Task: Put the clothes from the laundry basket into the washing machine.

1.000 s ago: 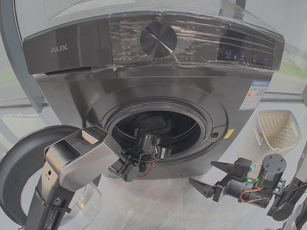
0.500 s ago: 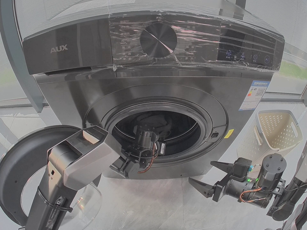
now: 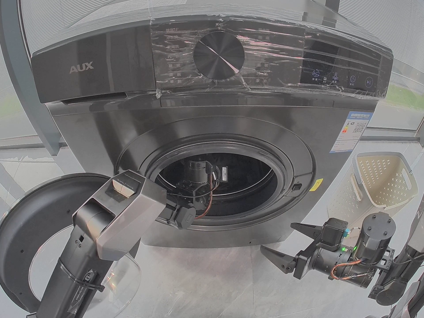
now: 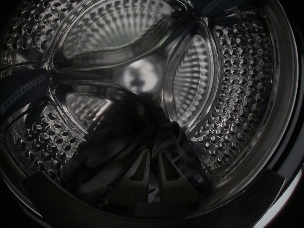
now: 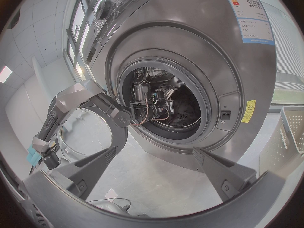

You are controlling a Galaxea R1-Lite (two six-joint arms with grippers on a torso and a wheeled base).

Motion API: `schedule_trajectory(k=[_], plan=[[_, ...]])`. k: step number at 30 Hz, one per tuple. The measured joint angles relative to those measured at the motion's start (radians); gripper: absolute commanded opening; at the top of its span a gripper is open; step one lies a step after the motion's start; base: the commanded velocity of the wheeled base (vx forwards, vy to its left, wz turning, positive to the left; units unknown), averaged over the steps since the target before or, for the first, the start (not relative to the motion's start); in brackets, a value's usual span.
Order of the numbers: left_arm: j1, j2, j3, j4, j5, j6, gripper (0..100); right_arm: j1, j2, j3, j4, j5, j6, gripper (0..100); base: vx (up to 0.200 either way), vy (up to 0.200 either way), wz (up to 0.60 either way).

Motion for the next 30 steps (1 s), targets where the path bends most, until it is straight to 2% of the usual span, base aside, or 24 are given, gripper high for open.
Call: schedule_trajectory(k=[6, 11, 12, 30], plan=[[0.021, 0.060, -0.120, 0.013, 0.026, 0.003, 0, -0.002, 0.000, 0.000, 0.000, 0.000, 0.000, 100, 0.000, 0.000, 0.00], [0.033, 0.087, -0.146, 0.019, 0.028, 0.005, 0, -0.003, 0.001, 0.000, 0.000, 0.000, 0.000, 100, 0.000, 0.000, 0.00], [0.036, 0.091, -0.149, 0.019, 0.029, 0.006, 100, -0.003, 0.001, 0.000, 0.000, 0.000, 0.000, 100, 0.000, 0.000, 0.00], [0.029, 0.090, -0.130, 0.056, 0.029, -0.001, 100, -0.002, 0.001, -0.002, 0.000, 0.001, 0.000, 100, 0.000, 0.000, 0.00]])
